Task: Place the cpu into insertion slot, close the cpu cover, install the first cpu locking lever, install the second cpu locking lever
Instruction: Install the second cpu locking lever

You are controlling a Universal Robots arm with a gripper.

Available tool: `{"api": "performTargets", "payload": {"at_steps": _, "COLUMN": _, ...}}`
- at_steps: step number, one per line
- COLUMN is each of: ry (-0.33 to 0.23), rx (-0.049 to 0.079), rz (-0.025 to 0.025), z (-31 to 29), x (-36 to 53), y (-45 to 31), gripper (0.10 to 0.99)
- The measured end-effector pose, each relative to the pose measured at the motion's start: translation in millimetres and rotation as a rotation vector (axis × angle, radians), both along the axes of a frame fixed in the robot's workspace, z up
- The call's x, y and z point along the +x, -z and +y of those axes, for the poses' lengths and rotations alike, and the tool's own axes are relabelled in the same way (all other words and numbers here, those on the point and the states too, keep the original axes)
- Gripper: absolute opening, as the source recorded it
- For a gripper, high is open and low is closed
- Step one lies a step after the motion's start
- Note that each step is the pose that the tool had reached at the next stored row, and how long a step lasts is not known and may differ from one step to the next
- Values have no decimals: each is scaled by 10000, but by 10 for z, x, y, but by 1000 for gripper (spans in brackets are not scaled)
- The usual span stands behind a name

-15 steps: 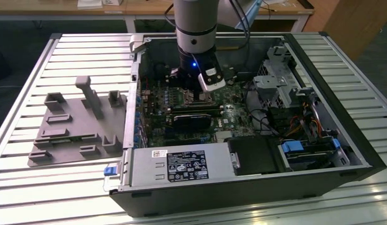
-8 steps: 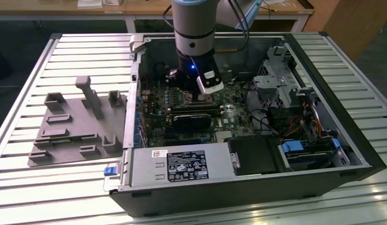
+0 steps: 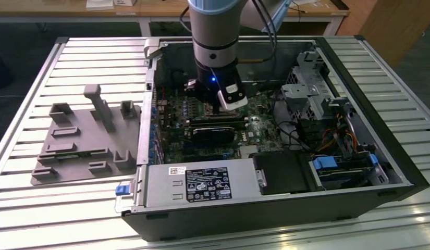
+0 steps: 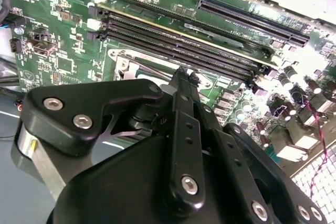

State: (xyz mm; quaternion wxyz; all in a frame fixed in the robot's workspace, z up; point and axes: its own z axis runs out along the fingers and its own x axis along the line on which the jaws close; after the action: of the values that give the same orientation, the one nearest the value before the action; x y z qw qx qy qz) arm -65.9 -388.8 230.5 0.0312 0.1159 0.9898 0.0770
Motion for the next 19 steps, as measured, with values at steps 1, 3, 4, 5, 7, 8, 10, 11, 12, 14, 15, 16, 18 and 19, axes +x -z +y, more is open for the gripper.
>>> {"api": "performTargets", "payload": {"at_steps": 1, "ry": 0, "rx": 36, "rz": 0, "z": -9, "x": -4, "y": 4, "gripper": 102}}
{"api": "performTargets", "payload": {"at_steps": 3, "ry": -1, "rx": 121, "rz": -1, "z": -27, "x": -9, "y": 13, "gripper": 102}}
{"api": "performTargets", "payload": {"at_steps": 4, "ry": -1, "rx": 164, "rz": -1, "z": -36, "x": -12, "y": 18, "gripper": 102}}
{"api": "performTargets", "payload": {"at_steps": 5, "ry": 1, "rx": 204, "rz": -1, "z": -44, "x": -16, "y": 22, "gripper": 102}}
{"api": "performTargets", "payload": {"at_steps": 7, "ry": 5, "rx": 275, "rz": 0, "z": -60, "x": -26, "y": 31, "gripper": 102}}
{"api": "performTargets", "payload": {"at_steps": 8, "ry": 3, "rx": 323, "rz": 0, "z": -68, "x": -29, "y": 38, "gripper": 102}}
{"api": "performTargets", "payload": {"at_steps": 10, "ry": 4, "rx": 403, "rz": -1, "z": -78, "x": -38, "y": 53, "gripper": 102}}
{"api": "performTargets", "payload": {"at_steps": 11, "ry": 4, "rx": 439, "rz": 0, "z": -84, "x": -41, "y": 61, "gripper": 102}}
{"api": "performTargets", "payload": {"at_steps": 12, "ry": 4, "rx": 476, "rz": -1, "z": -90, "x": -45, "y": 69, "gripper": 102}}
{"api": "performTargets", "payload": {"at_steps": 14, "ry": 4, "rx": 544, "rz": -1, "z": -99, "x": -57, "y": 85, "gripper": 102}}
{"api": "performTargets", "payload": {"at_steps": 15, "ry": 3, "rx": 577, "rz": 0, "z": -103, "x": -64, "y": 92, "gripper": 102}}
{"api": "performTargets", "payload": {"at_steps": 16, "ry": 3, "rx": 613, "rz": 0, "z": -106, "x": -71, "y": 99, "gripper": 102}}
{"api": "performTargets", "payload": {"at_steps": 18, "ry": 1, "rx": 691, "rz": 0, "z": -113, "x": -83, "y": 115, "gripper": 102}}
{"api": "performTargets", "payload": {"at_steps": 19, "ry": 1, "rx": 730, "rz": 0, "z": -116, "x": -87, "y": 122, "gripper": 102}}
